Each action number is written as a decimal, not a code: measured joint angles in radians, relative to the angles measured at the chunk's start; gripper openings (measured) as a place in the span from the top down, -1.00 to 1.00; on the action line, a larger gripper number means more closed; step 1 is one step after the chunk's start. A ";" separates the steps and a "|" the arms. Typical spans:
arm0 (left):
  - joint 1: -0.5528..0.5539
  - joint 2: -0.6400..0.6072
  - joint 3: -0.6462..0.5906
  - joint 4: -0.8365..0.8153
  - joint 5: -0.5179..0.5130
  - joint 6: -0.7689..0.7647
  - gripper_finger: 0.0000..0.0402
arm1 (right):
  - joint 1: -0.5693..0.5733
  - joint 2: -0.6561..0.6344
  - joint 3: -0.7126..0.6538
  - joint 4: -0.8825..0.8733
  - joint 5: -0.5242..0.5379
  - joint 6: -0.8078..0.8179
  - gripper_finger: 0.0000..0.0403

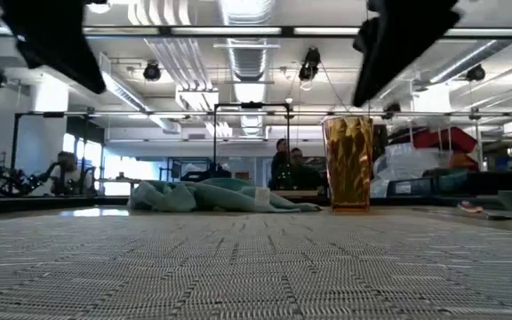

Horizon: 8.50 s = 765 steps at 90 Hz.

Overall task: Set table place
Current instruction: Fold the blue table napkin

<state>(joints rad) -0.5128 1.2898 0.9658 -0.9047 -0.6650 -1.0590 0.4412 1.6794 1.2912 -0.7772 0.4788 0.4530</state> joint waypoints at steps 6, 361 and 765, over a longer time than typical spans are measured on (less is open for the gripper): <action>0.095 0.000 -0.007 0.022 0.000 0.109 0.60 | -0.007 0.004 -0.001 -0.004 0.085 -0.015 0.06; -0.116 0.060 0.094 0.075 0.331 0.264 0.10 | -0.200 0.046 0.018 0.291 -0.120 -0.360 0.09; -0.146 0.425 0.173 0.399 0.370 0.552 0.43 | -0.449 0.292 -0.298 0.934 -0.297 -0.296 0.99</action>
<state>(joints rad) -0.6590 1.7145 1.1389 -0.5058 -0.2951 -0.5069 -0.0074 1.9713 0.9936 0.1570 0.1818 0.1565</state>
